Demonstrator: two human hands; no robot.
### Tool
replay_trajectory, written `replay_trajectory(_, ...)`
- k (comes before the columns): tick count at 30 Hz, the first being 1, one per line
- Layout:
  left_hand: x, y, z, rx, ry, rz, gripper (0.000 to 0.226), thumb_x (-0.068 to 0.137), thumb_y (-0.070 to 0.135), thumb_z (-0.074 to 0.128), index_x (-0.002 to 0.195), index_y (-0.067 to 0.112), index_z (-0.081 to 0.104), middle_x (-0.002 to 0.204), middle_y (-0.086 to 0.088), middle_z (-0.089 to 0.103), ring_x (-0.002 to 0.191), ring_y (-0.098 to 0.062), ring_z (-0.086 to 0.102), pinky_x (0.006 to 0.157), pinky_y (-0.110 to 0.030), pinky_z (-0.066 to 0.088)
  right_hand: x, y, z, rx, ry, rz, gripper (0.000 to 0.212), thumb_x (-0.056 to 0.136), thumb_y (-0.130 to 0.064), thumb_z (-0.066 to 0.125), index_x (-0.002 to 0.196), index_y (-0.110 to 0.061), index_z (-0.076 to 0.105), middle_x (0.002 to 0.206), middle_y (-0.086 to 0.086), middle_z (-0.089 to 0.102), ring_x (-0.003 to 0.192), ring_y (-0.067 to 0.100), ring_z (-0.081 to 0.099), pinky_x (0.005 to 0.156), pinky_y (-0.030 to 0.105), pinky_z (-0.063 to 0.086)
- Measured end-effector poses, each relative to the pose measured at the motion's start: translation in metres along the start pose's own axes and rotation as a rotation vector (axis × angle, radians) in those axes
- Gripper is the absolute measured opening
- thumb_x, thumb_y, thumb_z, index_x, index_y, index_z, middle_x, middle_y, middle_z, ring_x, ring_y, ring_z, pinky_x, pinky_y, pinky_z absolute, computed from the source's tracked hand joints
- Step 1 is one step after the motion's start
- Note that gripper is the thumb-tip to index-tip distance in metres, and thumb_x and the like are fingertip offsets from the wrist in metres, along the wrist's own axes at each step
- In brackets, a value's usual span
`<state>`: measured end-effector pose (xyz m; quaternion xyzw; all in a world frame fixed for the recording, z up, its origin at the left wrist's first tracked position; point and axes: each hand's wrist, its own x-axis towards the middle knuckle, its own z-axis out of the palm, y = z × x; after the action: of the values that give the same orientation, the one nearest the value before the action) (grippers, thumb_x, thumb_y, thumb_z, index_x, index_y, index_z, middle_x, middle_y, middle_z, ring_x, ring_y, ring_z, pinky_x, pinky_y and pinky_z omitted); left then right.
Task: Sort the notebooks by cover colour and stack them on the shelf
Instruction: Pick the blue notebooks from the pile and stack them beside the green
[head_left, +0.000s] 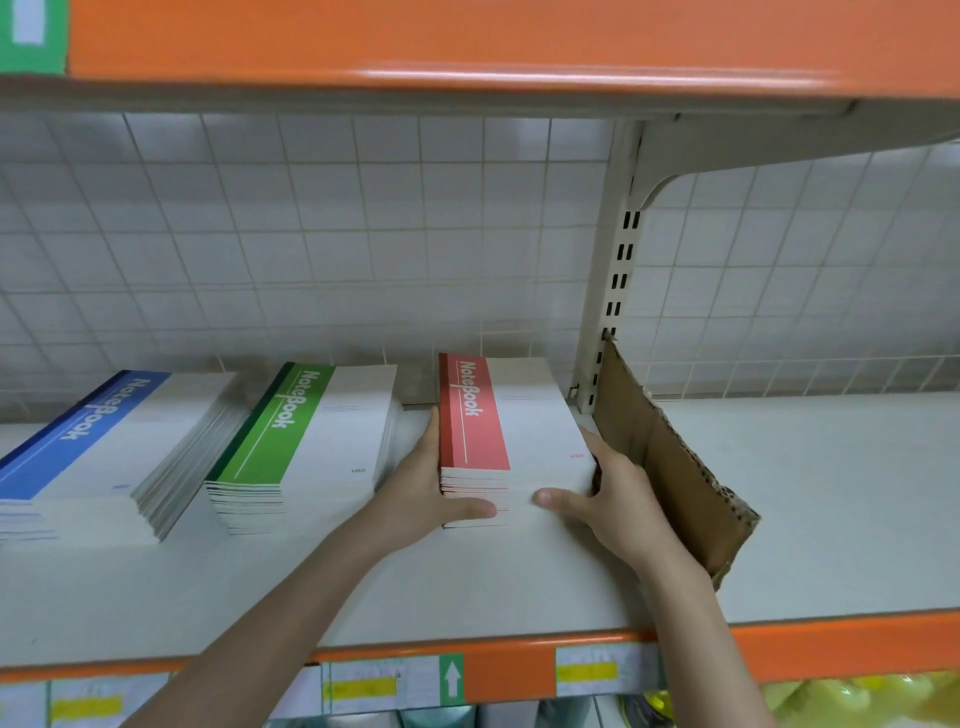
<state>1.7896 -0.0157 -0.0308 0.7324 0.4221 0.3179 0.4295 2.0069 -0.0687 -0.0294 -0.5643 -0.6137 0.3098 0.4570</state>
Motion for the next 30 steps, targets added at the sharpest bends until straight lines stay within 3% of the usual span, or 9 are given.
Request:
replay_trajectory(3,0.000,-0.001,0.001,-0.004,-0.011,-0.008,0.103,0.072,0.016,0.082,0.144,0.040,0.012,0.126,0.012,0.058,0.109,-0.002,0.060,0.086,-0.018,0.051,0.000,-0.001,-0.001,0.001,0.002,-0.006,0.051,0.070,-0.013,0.082,0.099,-0.046,0.056,0.092,-0.037,0.064,0.091,-0.019,0.056,0.068,-0.001,0.041)
replay_trajectory(6,0.000,-0.002,0.004,-0.059,-0.007,-0.043,0.102,0.076,0.011,0.078,0.146,0.039,0.009,0.129,0.012,0.054,0.114,-0.003,0.057,0.091,-0.020,0.050,0.004,-0.002,-0.003,-0.006,0.004,-0.013,0.047,0.066,-0.011,0.084,0.096,-0.038,0.060,0.087,-0.030,0.068,0.085,-0.015,0.060,0.066,0.001,0.042)
replay_trajectory(10,0.000,-0.005,0.007,-0.068,0.000,-0.048,0.100,0.076,0.010,0.078,0.142,0.043,0.010,0.124,0.019,0.054,0.106,0.010,0.056,0.076,-0.007,0.047,0.002,0.003,-0.001,0.056,0.034,-0.021,0.050,0.067,-0.009,0.083,0.100,-0.038,0.060,0.093,-0.026,0.069,0.089,-0.011,0.062,0.069,0.003,0.045)
replay_trajectory(14,0.000,-0.009,0.008,-0.059,0.017,-0.064,0.101,0.068,0.011,0.084,0.135,0.045,0.016,0.124,0.018,0.055,0.111,0.001,0.057,0.079,-0.013,0.050,-0.004,0.012,0.006,0.039,0.029,0.031,0.044,0.069,-0.016,0.083,0.098,-0.038,0.059,0.094,-0.024,0.069,0.089,-0.012,0.061,0.068,0.004,0.046)
replay_trajectory(18,0.001,-0.012,0.011,-0.062,0.011,-0.088,0.107,0.072,0.004,0.080,0.146,0.034,0.008,0.125,0.016,0.052,0.107,0.009,0.054,0.077,-0.005,0.046,0.002,0.014,0.006,-0.014,0.009,0.065,0.038,0.067,-0.013,0.084,0.089,-0.033,0.060,0.088,-0.023,0.066,0.081,-0.016,0.059,0.062,0.002,0.043)
replay_trajectory(23,0.001,-0.013,0.011,-0.067,0.013,-0.103,0.114,0.071,0.006,0.081,0.150,0.029,0.003,0.130,0.013,0.051,0.114,0.001,0.053,0.085,-0.010,0.048,0.004,0.014,0.005,-0.030,0.005,0.081,0.036,0.066,-0.014,0.085,0.087,-0.032,0.060,0.087,-0.024,0.065,0.079,-0.015,0.059,0.061,0.002,0.043)
replay_trajectory(26,0.000,-0.014,0.011,-0.059,0.009,-0.085,0.119,0.065,0.004,0.084,0.148,0.033,0.004,0.129,0.014,0.051,0.116,-0.002,0.053,0.083,-0.014,0.050,0.002,0.014,0.005,-0.045,-0.008,0.087,0.043,0.065,-0.018,0.086,0.095,-0.033,0.059,0.092,-0.024,0.065,0.085,-0.013,0.058,0.062,0.003,0.043)
replay_trajectory(30,-0.001,-0.014,0.010,0.038,0.003,-0.073,0.121,0.066,0.006,0.084,0.143,0.045,0.000,0.122,0.020,0.052,0.106,0.000,0.056,0.073,-0.008,0.050,0.003,0.016,0.006,-0.065,-0.003,0.091,0.048,0.061,-0.014,0.087,0.096,-0.030,0.060,0.094,-0.021,0.066,0.089,-0.007,0.059,0.064,0.005,0.042)
